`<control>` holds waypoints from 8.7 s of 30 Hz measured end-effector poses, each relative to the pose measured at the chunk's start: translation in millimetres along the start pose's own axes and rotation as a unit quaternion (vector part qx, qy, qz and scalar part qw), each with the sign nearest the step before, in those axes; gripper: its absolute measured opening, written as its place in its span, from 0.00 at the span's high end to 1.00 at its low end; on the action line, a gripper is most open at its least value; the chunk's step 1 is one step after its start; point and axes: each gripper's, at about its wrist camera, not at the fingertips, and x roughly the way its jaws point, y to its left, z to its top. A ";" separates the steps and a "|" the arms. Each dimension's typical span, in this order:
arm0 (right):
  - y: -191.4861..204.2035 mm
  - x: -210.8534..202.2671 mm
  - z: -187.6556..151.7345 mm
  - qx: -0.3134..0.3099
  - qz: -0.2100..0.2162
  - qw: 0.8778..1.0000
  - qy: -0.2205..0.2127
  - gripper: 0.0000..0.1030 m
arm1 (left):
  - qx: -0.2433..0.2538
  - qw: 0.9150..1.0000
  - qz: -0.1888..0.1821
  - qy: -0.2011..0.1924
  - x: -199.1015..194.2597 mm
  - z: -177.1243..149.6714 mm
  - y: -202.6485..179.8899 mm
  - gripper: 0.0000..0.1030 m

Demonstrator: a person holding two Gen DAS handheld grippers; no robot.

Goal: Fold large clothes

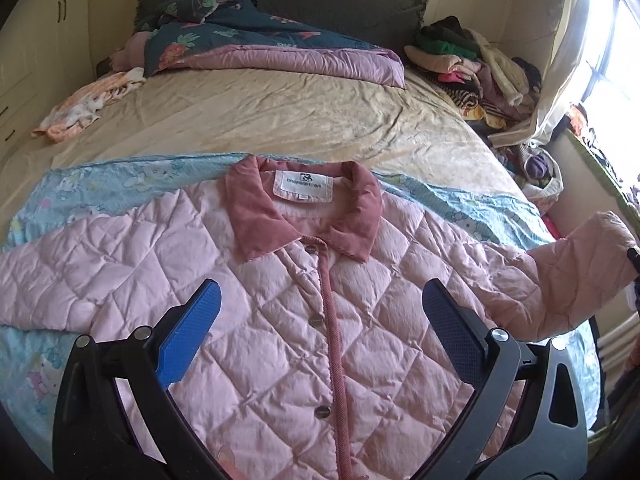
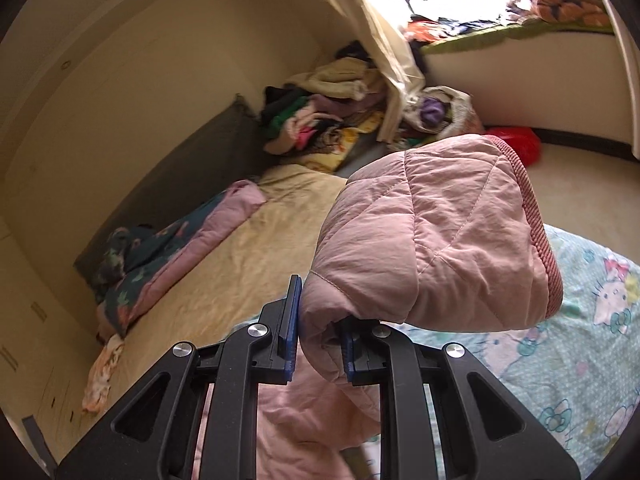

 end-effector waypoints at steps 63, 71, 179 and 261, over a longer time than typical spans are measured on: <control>219.4 79.8 -257.0 -0.077 0.126 0.957 0.251 0.41 | -0.139 0.988 -0.023 0.059 31.5 -35.9 155.6 0.08; 196.6 73.7 -232.5 -0.021 0.108 0.976 0.191 0.70 | -0.147 0.986 -0.041 0.063 29.4 -34.8 154.8 0.08; 196.3 70.1 -225.7 -0.140 0.100 0.940 0.293 0.16 | -0.114 0.991 -0.021 0.062 6.7 -60.6 179.4 0.09; 448.7 -20.2 -416.5 -0.332 0.269 0.836 0.345 0.08 | -0.424 0.903 0.057 -0.028 -56.8 -153.6 480.2 0.16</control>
